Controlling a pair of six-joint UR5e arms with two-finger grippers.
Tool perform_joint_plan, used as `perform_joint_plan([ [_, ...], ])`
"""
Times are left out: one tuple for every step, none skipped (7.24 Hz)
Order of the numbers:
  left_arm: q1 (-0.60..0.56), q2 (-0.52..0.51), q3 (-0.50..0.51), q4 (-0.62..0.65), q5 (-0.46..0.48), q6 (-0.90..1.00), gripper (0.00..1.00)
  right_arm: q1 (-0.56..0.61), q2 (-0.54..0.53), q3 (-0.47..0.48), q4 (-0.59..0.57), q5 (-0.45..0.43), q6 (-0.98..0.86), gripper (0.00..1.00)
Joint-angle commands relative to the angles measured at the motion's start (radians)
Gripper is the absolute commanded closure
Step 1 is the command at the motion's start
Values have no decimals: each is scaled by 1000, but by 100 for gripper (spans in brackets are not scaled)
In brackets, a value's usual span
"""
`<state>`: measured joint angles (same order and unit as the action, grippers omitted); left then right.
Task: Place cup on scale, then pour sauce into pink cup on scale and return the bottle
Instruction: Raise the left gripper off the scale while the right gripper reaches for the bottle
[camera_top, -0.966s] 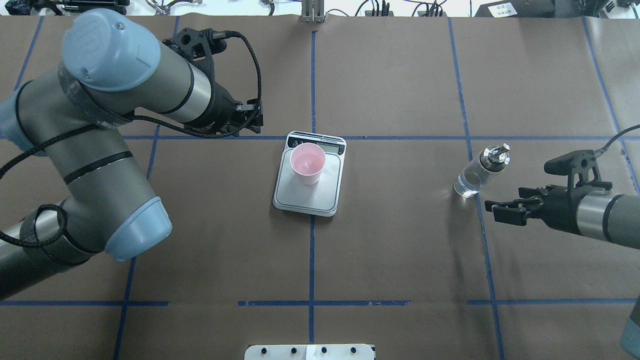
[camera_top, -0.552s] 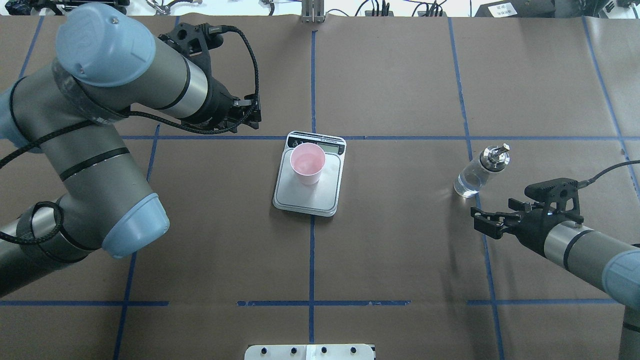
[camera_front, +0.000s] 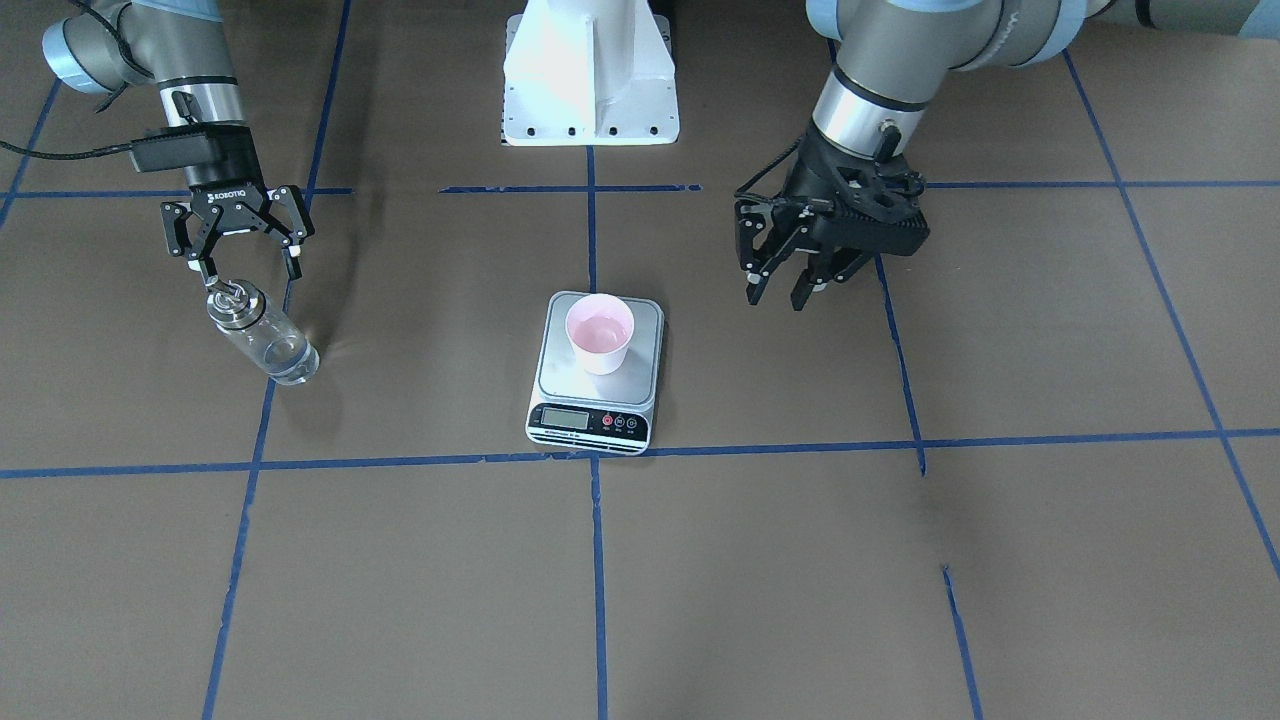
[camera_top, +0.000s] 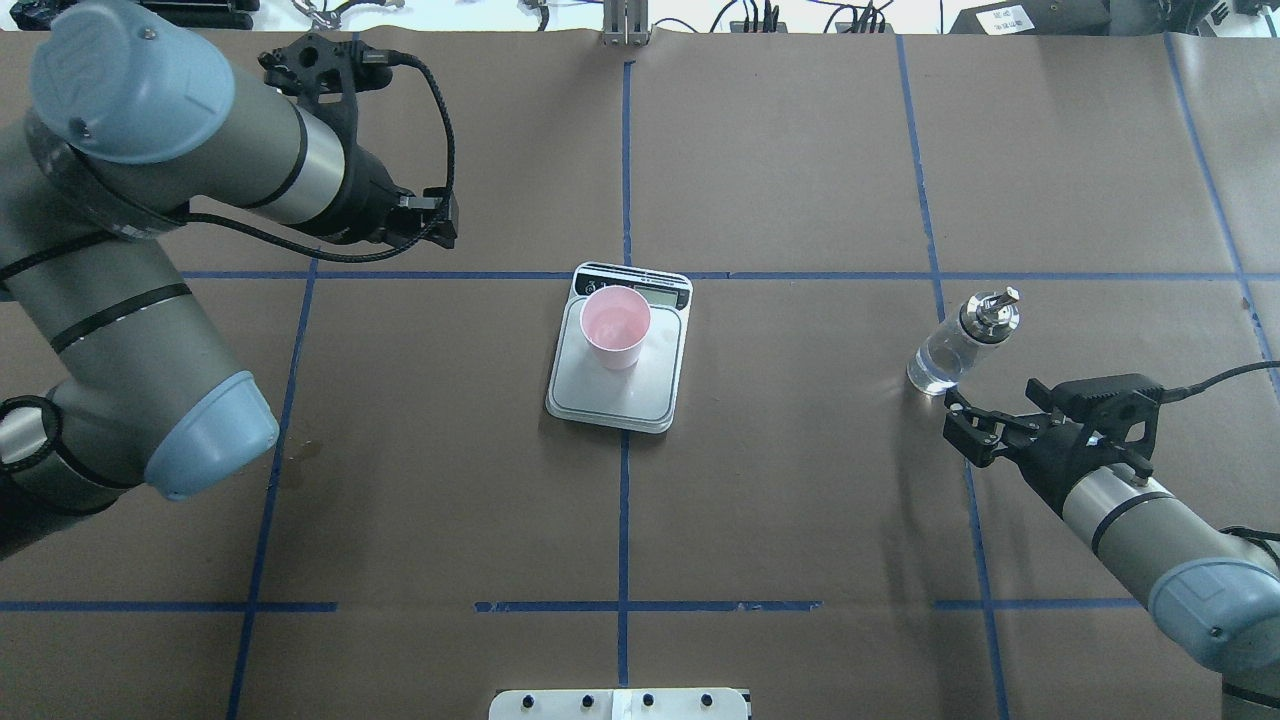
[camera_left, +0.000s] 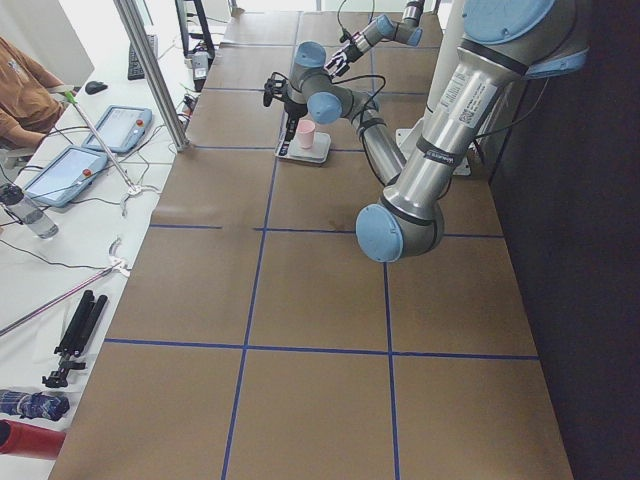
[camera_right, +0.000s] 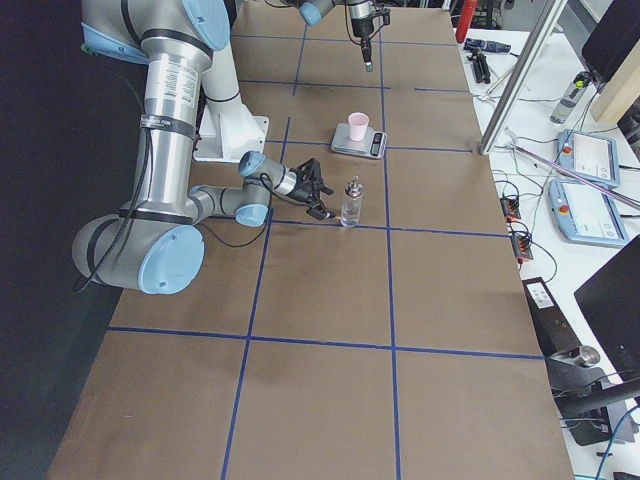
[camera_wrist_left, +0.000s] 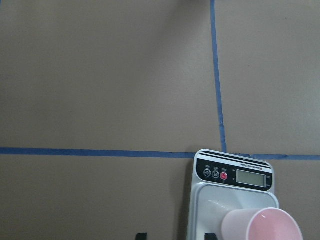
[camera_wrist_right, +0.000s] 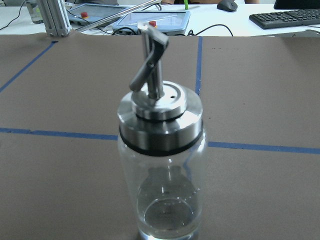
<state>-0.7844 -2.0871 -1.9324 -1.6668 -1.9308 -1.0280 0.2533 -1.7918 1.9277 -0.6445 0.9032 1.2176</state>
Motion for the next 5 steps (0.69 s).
perform_joint_plan([
  [-58, 73, -5, -2, 3, 153, 48, -5, 52, -56, 0, -43, 17, 0],
  [-102, 122, -5, -1, 3, 274, 48, -5, 55, -61, 0, -52, 17, 0],
  [-137, 174, -5, -1, 3, 386, 47, -5, 67, -71, 0, -76, 17, 0],
  [-160, 209, -3, -2, 1, 449, 47, -5, 95, -91, 0, -92, 17, 0],
  [-161, 214, 4, -2, 1, 451, 46, -5, 101, -107, 0, -102, 17, 0],
])
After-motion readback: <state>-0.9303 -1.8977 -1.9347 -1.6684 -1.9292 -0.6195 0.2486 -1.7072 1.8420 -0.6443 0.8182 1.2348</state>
